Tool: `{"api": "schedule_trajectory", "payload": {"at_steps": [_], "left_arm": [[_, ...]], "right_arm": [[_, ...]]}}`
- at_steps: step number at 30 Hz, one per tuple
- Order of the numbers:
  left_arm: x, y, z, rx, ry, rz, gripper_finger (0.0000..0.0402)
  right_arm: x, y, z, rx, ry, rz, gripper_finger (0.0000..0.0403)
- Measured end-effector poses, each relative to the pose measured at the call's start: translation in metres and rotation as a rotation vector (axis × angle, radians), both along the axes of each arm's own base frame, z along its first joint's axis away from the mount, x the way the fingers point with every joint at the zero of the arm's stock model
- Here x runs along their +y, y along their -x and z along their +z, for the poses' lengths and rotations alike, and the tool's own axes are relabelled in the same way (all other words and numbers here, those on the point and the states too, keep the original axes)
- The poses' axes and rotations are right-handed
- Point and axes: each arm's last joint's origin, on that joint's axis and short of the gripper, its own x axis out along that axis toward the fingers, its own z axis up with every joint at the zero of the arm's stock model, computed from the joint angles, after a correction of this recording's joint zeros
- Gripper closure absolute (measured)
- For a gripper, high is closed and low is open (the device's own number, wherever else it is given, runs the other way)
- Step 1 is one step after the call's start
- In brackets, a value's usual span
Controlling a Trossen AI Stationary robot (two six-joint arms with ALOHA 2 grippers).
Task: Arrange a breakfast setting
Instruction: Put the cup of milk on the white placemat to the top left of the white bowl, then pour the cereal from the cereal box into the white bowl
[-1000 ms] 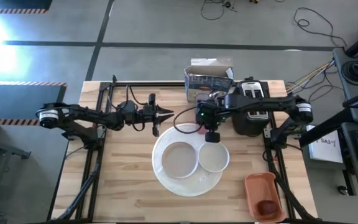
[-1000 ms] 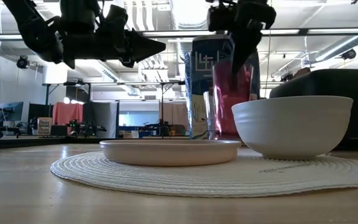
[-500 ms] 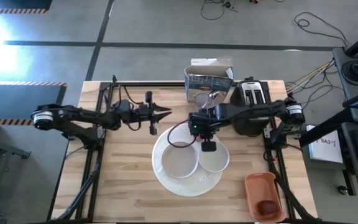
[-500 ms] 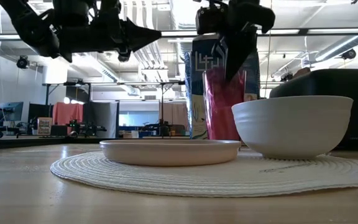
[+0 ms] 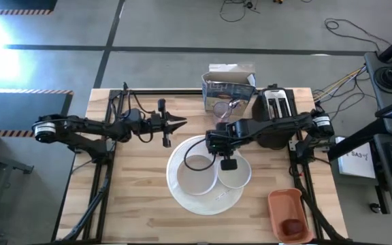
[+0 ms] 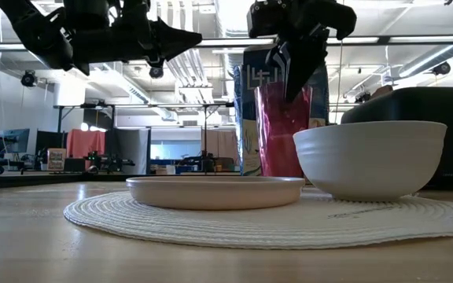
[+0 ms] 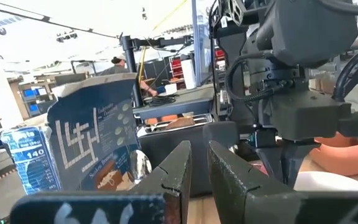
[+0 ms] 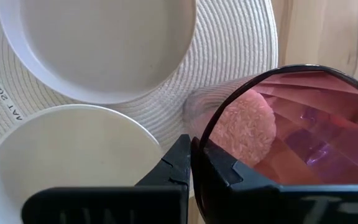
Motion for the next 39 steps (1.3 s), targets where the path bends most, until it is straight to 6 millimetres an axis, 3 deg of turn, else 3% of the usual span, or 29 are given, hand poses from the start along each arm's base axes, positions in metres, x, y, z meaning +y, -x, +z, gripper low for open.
{"api": "schedule_trajectory", "payload": {"at_steps": [12,22,30,39], "left_arm": [[0.0,0.0,-0.002,0.017,0.03,-0.002,0.0356],[0.0,0.0,-0.003,0.026,0.033,-0.003,0.0326],[0.0,0.0,-0.003,0.026,0.033,-0.003,0.0277],[0.0,-0.001,-0.004,0.041,0.037,-0.002,0.02]], "right_arm": [[0.0,-0.001,0.004,-0.011,0.0,0.002,0.0324],[-0.002,0.0,0.037,-0.036,0.058,-0.01,0.0274],[-0.005,0.006,0.064,-0.04,0.138,-0.054,0.0256],[-0.018,0.015,0.066,0.031,0.138,-0.196,0.0241]]}}
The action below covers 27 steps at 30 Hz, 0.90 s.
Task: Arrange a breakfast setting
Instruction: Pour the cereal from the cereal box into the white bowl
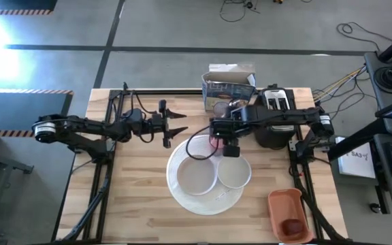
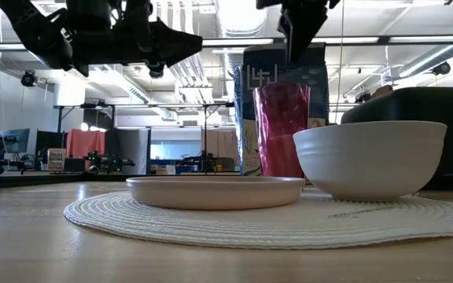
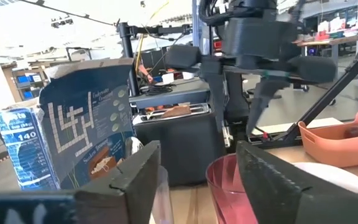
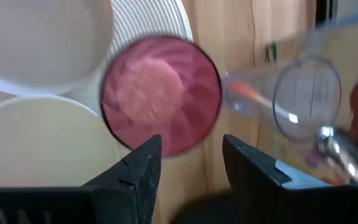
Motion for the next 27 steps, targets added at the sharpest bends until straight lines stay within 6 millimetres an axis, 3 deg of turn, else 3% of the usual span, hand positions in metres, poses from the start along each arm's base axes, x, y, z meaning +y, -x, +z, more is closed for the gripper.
{"api": "schedule_trajectory", "payload": {"at_steps": [5,14,18,23,27], "left_arm": [[0.0,0.0,-0.001,0.016,-0.028,0.016,0.017],[0.01,-0.005,0.0,0.109,-0.01,0.293,0.0162],[0.012,-0.012,0.003,0.24,0.003,0.291,0.0162],[0.016,-0.018,0.014,0.349,-0.028,0.365,0.0162],[0.021,-0.015,0.007,0.4,-0.028,0.423,0.0162]], "right_arm": [[0.0,0.007,-0.001,0.044,-0.019,-0.087,0.0241],[-0.014,0.014,0.001,0.059,-0.008,-0.231,0.0241],[-0.034,0.017,0.002,0.077,-0.001,-0.244,0.0241],[-0.073,0.029,0.003,0.112,-0.013,-0.341,0.0241],[-0.098,0.043,0.0,0.164,-0.06,-0.409,0.0241]]}}
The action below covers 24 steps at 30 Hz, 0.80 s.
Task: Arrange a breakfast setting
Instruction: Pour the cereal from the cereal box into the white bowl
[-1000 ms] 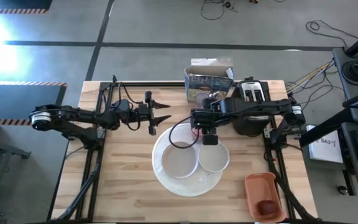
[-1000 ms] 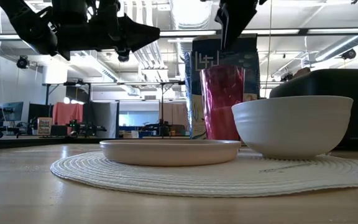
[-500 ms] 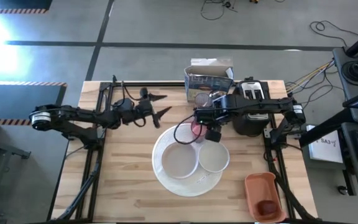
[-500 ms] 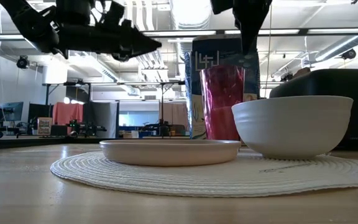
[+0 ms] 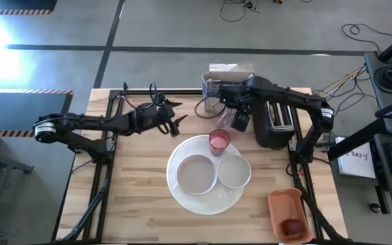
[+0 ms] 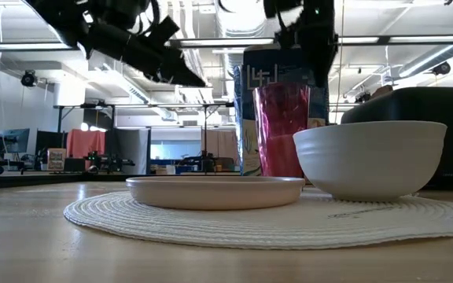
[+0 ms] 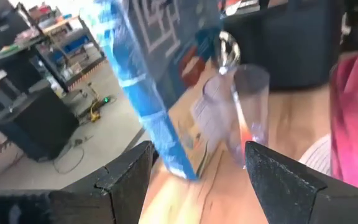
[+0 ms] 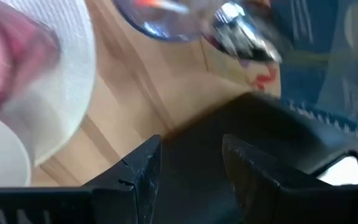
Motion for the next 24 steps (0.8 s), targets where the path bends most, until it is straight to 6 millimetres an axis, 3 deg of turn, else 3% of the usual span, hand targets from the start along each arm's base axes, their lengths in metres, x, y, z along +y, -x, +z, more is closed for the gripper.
{"api": "schedule_trajectory", "payload": {"at_steps": [4,9,17,24], "left_arm": [[0.0,0.007,-0.016,-0.029,0.041,0.018,0.0162],[-0.002,0.012,-0.017,-0.156,0.016,0.017,0.0162],[-0.002,0.011,-0.015,-0.178,0.02,0.017,0.0162],[-0.001,0.01,-0.01,-0.173,-0.031,0.014,0.0162]], "right_arm": [[-0.012,0.015,0.0,0.004,-0.003,0.005,0.0241],[-0.018,0.03,0.008,-0.072,0.137,-0.013,0.0241],[0.004,0.053,0.035,-0.352,0.174,-0.03,0.0241],[0.014,0.074,0.05,-0.434,0.239,-0.082,0.0241]]}}
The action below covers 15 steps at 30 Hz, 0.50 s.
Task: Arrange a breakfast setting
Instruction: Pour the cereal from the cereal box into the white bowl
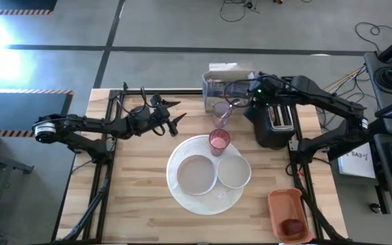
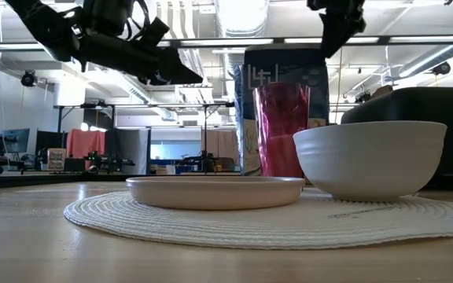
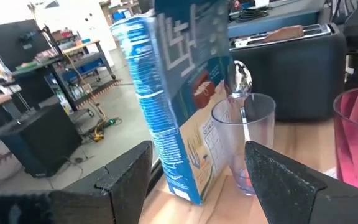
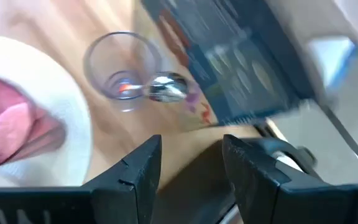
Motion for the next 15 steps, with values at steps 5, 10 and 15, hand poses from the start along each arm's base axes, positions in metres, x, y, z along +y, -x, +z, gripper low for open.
{"api": "schedule_trajectory", "payload": {"at_steps": [5,10,15], "left_arm": [[0.003,0.001,0.0,0.014,-0.03,0.012,0.0162],[0.008,0.002,0.0,0.015,-0.03,0.03,0.0162],[0.011,0.004,0.0,0.015,-0.031,0.043,0.0162]], "right_arm": [[0.0,0.008,-0.007,0.054,0.029,-0.08,0.0241],[0.0,0.009,-0.011,0.073,0.048,-0.087,0.0241],[-0.001,0.009,-0.017,0.118,0.085,-0.103,0.0241]]}}
